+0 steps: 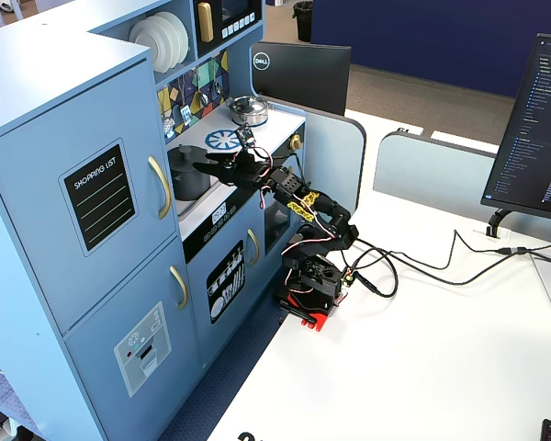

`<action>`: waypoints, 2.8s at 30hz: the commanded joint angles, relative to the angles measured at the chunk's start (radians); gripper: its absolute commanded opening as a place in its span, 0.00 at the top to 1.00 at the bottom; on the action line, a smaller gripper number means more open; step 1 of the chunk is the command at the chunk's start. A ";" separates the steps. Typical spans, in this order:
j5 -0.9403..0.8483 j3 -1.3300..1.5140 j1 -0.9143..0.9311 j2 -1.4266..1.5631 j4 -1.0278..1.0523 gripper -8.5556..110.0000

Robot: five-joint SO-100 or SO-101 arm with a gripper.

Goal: Take off the lid from the gray recipient and place it on the counter

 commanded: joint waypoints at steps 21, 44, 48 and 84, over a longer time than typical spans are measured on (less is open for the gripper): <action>-0.008 -0.255 0.020 -0.357 -0.173 0.81; 0.003 -0.324 0.015 -0.423 -0.302 0.93; -0.009 -0.383 0.041 -0.393 -0.232 0.93; 0.002 -0.250 0.545 -0.618 -0.368 0.93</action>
